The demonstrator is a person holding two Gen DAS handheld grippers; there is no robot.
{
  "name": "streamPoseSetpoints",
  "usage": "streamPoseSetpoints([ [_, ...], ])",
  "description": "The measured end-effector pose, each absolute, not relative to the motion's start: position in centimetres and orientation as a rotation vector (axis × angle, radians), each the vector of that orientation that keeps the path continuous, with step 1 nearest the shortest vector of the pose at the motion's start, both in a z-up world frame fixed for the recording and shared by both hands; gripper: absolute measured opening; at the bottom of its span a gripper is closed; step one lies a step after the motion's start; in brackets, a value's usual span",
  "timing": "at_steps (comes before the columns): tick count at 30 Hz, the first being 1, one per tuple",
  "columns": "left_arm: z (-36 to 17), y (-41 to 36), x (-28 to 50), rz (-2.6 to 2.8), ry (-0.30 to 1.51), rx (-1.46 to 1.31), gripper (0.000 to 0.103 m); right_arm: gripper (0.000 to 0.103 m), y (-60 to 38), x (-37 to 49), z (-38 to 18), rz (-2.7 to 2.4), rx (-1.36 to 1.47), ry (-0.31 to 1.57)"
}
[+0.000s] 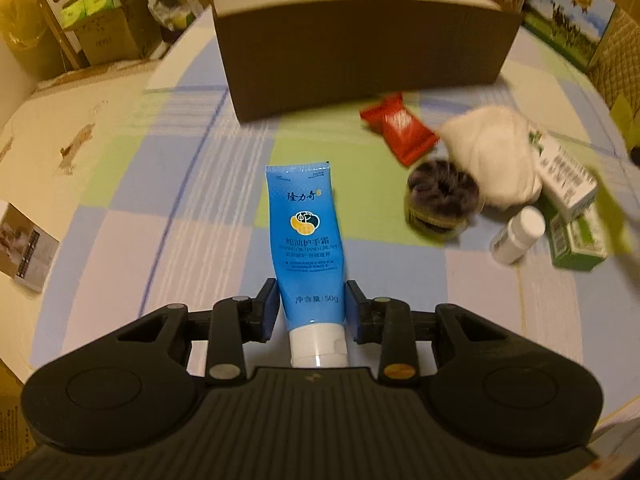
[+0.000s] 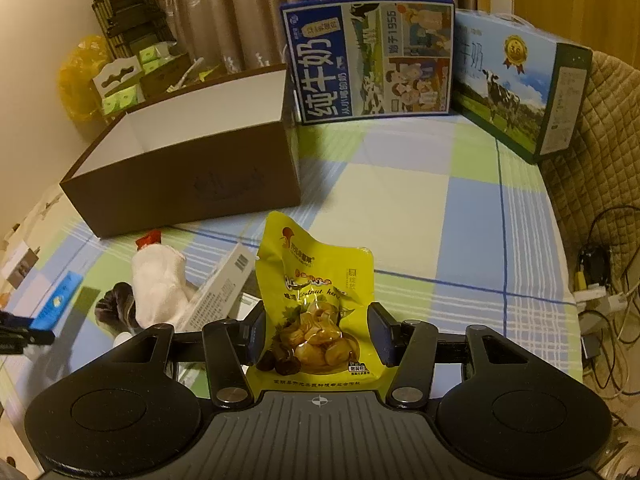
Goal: Organize objects
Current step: 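Lift the cream tube with the left tool while the right tool lifts the yellow packet toward the box, then lower the cream tube and yellow packet into the box and open both tools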
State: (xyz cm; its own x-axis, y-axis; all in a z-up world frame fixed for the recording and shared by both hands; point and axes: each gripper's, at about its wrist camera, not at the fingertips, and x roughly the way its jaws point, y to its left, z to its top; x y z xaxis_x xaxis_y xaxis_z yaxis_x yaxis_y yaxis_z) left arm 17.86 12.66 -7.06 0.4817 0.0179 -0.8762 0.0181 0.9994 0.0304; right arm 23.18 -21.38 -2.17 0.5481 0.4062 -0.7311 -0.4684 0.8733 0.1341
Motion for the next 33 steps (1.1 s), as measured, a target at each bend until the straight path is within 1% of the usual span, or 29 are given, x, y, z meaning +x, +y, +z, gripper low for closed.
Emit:
streamPoseSetpoints([
  [15, -0.5, 13.3, 19.7, -0.022, 0.9, -0.002, 0.029, 0.049, -18.2, 25.0, -0.5, 0.61, -0.1, 0.799],
  [27, 2.8, 14.0, 26.7, -0.026, 0.803, 0.017, 0.029, 0.049, -12.0, 29.0, 1.7, 0.74, -0.135, 0.723],
  [33, 3.5, 14.3, 31.1, -0.034, 0.788, 0.015, 0.029, 0.049, -7.9, 32.1, 2.5, 0.79, -0.139, 0.7],
])
